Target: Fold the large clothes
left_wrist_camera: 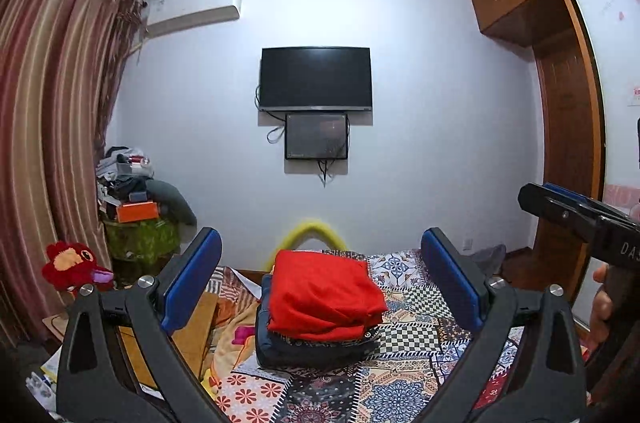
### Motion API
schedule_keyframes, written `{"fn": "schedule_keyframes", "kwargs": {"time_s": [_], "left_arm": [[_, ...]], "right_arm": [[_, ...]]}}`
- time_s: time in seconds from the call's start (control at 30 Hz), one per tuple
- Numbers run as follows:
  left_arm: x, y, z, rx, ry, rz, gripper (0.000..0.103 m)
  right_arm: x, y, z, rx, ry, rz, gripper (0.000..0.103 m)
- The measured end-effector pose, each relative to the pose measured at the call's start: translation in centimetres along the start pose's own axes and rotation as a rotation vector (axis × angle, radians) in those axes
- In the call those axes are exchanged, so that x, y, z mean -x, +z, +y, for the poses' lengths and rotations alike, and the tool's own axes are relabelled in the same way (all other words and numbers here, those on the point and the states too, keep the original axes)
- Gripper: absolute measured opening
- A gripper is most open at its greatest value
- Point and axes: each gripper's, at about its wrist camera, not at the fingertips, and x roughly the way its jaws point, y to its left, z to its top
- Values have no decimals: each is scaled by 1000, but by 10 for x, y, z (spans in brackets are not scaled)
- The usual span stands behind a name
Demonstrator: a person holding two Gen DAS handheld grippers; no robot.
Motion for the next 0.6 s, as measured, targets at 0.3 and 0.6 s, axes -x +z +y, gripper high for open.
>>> {"fn": "schedule_keyframes", "kwargs": {"time_s": [0.3, 0.6], "left_arm": [[23, -14, -8, 19, 40, -4, 102], [27, -21, -4, 37, 70, 13, 103]], "right_arm": [[5, -11, 10, -6, -33, 21, 87], [10, -16, 10, -2, -64, 33, 94]]}}
